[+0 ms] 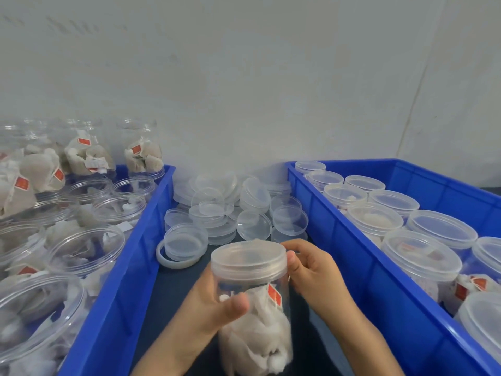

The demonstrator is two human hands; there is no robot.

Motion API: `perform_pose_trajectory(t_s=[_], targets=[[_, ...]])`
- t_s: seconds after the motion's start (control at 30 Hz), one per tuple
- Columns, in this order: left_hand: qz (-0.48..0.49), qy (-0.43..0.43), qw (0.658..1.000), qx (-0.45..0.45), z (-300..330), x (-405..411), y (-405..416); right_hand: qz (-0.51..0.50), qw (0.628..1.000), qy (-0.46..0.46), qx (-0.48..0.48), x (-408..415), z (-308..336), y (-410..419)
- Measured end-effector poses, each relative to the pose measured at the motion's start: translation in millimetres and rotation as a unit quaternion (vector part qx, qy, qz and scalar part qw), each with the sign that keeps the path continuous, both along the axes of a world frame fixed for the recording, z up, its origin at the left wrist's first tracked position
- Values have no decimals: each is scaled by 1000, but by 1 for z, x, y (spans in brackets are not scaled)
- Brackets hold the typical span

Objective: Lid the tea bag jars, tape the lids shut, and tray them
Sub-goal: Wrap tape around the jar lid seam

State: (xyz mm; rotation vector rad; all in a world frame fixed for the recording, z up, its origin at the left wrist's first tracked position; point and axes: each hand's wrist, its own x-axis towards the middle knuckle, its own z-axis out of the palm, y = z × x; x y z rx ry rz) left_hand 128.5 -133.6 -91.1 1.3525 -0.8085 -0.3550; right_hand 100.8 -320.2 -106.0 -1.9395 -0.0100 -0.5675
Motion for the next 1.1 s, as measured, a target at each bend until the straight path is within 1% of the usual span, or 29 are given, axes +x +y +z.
perform_pose_trajectory(t_s=[0.03,0.13,0.2,0.23,0.27,0.3,0.37,0.4,0.43,0.47,0.53,0.6,0.63,0.7,0.77,0.8,0.83,0.9,0.97,1.03,1.1], targets=[[25,-24,999,11,-2,1,-1,-25,999,13,-17,1,-2,-2],[130,-34,986,97,-6,6,4,-87,991,77,-70,0,-4,-7],[143,-47,978,143,-4,7,7,-110,981,99,-125,-3,-2,-8],[137,-59,972,181,2,5,5,-117,976,101,-156,-4,0,-6],[146,-86,958,231,10,3,1,-122,970,100,-184,-4,3,-4],[177,-127,934,284,15,2,-5,-125,965,97,-208,-4,6,-2],[248,-203,856,407,25,1,-13,-134,953,108,-248,-7,15,0],[260,-229,818,459,31,1,-16,-138,947,116,-267,-11,20,0],[256,-256,790,495,36,2,-18,-135,943,122,-280,-15,24,-2],[237,-277,775,517,40,1,-18,-121,941,131,-288,-22,27,-4],[192,-301,768,531,48,-2,-16,-64,944,160,-280,-35,31,-8],[167,-326,768,526,53,-4,-20,15,946,191,-261,-45,30,-9],[151,-323,769,531,55,-5,-24,50,943,200,-262,-48,29,-8],[109,-280,776,555,58,-3,-33,86,937,202,-271,-51,28,-8],[90,-242,787,561,60,0,-36,89,943,178,-267,-54,29,-10],[90,-239,790,558,60,0,-36,85,948,161,-261,-56,29,-12],[92,-249,788,555,57,-1,-35,78,952,148,-256,-57,29,-14],[102,-301,778,542,49,-3,-33,50,954,137,-262,-60,27,-17],[120,-334,775,523,42,-4,-31,16,940,130,-314,-60,26,-19],[122,-340,774,520,40,-4,-30,-4,928,120,-353,-60,27,-18],[117,-337,770,529,41,-3,-29,-15,929,109,-354,-60,27,-16]])
